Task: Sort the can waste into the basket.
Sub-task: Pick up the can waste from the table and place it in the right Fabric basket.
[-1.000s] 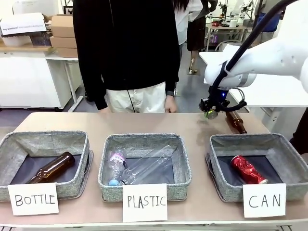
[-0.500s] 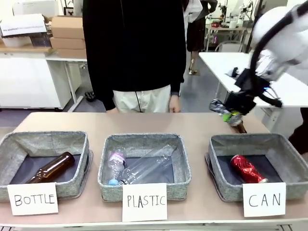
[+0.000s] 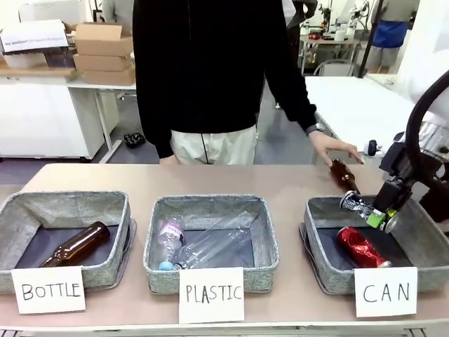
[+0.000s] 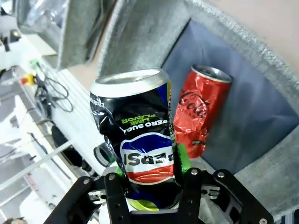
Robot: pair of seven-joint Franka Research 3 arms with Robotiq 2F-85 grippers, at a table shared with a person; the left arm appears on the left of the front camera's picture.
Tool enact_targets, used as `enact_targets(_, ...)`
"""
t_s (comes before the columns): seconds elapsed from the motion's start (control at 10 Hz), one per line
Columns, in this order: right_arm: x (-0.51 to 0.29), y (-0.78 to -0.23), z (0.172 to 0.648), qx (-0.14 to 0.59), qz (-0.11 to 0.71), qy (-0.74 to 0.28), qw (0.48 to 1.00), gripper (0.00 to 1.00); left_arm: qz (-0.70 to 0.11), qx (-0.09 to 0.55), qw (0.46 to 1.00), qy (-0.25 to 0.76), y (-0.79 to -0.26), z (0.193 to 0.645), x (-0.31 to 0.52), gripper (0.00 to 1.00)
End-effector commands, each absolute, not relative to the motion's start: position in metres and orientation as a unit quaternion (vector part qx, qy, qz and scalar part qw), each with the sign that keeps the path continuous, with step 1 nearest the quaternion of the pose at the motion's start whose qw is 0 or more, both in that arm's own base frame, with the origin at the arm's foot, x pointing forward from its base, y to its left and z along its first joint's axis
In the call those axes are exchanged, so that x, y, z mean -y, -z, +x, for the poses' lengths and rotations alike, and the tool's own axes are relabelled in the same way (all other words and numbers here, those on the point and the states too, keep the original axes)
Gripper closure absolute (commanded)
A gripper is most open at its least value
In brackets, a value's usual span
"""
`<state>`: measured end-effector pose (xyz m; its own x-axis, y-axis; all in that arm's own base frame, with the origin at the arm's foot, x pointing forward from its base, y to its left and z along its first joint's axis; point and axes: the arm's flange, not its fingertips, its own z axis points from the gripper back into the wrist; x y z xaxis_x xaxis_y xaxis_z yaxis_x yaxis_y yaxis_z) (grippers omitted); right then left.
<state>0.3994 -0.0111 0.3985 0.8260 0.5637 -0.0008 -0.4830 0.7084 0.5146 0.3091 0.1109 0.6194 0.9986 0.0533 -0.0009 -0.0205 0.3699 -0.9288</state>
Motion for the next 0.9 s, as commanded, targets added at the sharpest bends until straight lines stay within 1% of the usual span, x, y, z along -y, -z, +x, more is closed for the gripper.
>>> enact_targets(0.0, 0.01, -0.396, 0.393, -0.056, 0.269, -0.283, 0.919, 0.99, -0.559, 0.014, 0.828, -0.022, -0.62, 0.307, -0.111, 0.0)
enact_targets(0.1, 0.011, -0.392, 0.39, -0.055, 0.271, -0.28, 0.919, 0.99, -0.559, 0.014, 0.828, -0.022, -0.62, 0.307, -0.111, 0.0)
enact_targets(0.3, 0.01, -0.386, 0.379, -0.043, 0.272, -0.277, 0.92, 0.0, -0.559, 0.014, 0.828, -0.022, -0.62, 0.307, -0.111, 0.0)
enact_targets(0.6, 0.007, -0.383, 0.367, -0.032, 0.274, -0.273, 0.922, 0.0, -0.559, 0.014, 0.828, -0.022, -0.62, 0.307, -0.111, 0.0)
enact_targets(0.8, 0.008, -0.385, 0.368, -0.024, 0.281, -0.266, 0.922, 0.0, -0.559, 0.014, 0.828, -0.022, -0.62, 0.307, -0.111, 0.0)
